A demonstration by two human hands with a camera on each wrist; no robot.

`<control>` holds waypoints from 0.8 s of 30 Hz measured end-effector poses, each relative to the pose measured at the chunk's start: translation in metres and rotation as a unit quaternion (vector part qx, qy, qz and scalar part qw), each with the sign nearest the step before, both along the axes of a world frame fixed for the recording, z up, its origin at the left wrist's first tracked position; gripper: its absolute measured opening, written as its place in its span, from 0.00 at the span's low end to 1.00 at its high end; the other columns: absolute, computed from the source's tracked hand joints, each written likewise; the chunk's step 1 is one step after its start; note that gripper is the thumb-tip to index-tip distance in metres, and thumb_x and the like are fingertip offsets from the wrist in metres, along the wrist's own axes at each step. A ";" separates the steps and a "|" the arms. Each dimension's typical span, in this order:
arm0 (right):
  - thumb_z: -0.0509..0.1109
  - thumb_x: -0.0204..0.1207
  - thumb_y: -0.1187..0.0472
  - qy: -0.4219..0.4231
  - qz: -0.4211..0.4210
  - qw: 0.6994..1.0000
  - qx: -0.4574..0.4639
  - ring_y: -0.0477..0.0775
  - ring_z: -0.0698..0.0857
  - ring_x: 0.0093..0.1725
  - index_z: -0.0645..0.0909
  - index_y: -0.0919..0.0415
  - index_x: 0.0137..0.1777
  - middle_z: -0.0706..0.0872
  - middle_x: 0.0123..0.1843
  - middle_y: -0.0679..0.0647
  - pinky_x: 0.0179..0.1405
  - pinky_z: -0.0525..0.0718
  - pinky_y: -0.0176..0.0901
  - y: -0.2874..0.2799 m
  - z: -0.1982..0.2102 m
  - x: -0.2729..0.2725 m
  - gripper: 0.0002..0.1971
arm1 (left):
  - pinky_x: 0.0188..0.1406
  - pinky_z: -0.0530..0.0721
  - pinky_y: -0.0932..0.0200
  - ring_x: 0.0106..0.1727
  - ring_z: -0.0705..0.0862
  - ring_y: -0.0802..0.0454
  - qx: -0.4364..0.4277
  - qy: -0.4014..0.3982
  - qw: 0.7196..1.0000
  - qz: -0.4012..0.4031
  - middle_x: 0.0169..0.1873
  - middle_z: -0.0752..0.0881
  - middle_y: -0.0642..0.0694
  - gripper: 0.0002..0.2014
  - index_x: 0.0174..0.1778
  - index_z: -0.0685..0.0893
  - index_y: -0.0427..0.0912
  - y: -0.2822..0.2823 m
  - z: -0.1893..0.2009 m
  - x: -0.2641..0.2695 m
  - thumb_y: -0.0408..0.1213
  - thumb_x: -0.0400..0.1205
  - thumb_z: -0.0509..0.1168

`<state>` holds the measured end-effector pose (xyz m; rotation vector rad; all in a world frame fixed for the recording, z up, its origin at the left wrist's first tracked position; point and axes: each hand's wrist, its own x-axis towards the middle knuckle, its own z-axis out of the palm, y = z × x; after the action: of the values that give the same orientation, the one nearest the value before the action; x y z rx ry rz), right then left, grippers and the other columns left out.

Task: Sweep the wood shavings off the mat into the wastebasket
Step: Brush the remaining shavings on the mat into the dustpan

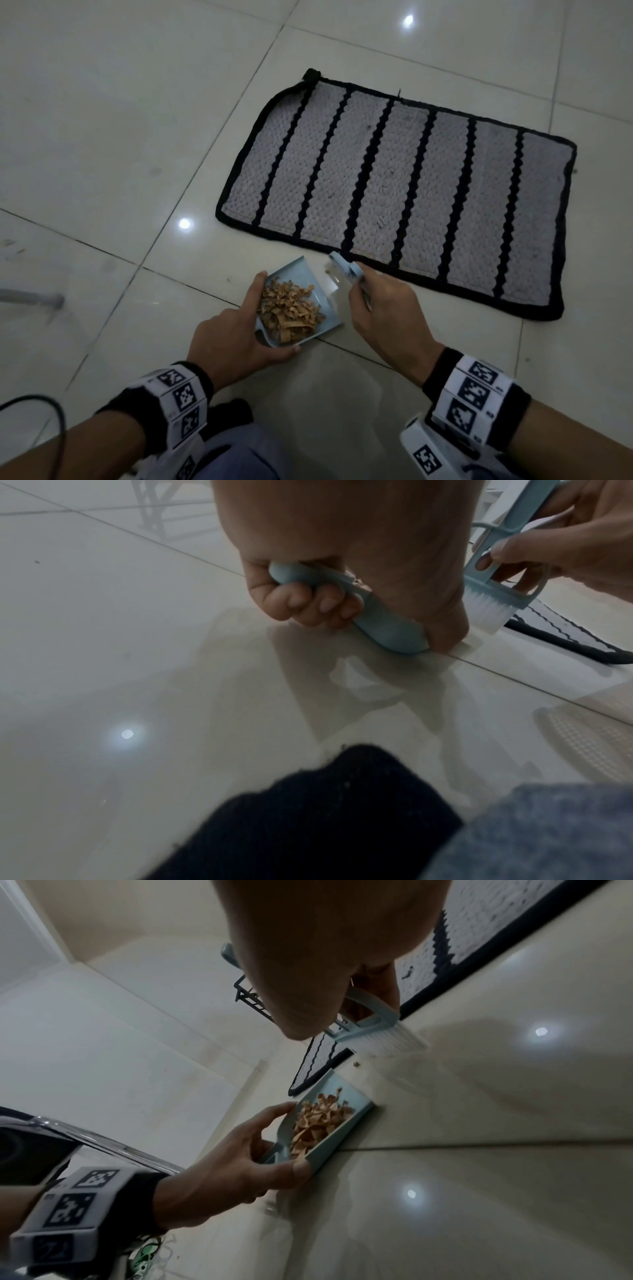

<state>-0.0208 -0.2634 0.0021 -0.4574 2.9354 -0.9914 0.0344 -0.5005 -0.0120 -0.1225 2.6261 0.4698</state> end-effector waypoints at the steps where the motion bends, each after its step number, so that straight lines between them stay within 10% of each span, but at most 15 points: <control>1: 0.63 0.78 0.63 -0.003 -0.005 1.000 0.001 0.46 0.70 0.29 0.83 0.63 0.61 0.80 0.30 0.52 0.28 0.66 0.40 -0.002 0.001 0.003 0.14 | 0.38 0.87 0.55 0.42 0.89 0.50 0.000 0.001 1.000 -0.003 0.49 0.89 0.50 0.65 0.82 0.34 0.65 0.000 0.000 -0.001 0.86 0.53 0.55; 7: 0.67 0.78 0.69 -0.049 -0.056 0.994 -0.084 0.39 0.76 0.24 0.77 0.62 0.39 0.66 0.21 0.39 0.19 0.65 0.27 -0.011 0.006 0.005 0.07 | 0.39 0.87 0.56 0.43 0.89 0.50 -0.010 0.004 1.000 -0.011 0.49 0.89 0.50 0.65 0.83 0.38 0.63 -0.001 0.000 -0.004 0.86 0.53 0.56; 24: 0.66 0.79 0.66 -0.084 -0.052 0.988 -0.121 0.51 0.73 0.21 0.82 0.60 0.42 0.72 0.21 0.45 0.19 0.61 0.28 -0.015 0.004 0.015 0.06 | 0.39 0.88 0.54 0.41 0.90 0.49 0.010 0.011 1.000 -0.014 0.46 0.90 0.50 0.64 0.82 0.36 0.65 -0.003 -0.003 -0.005 0.86 0.54 0.58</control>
<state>-0.0060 -0.2786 0.0058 -0.2103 2.7251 -1.3367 0.0296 -0.5030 -0.0150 -0.0742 2.6398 0.4913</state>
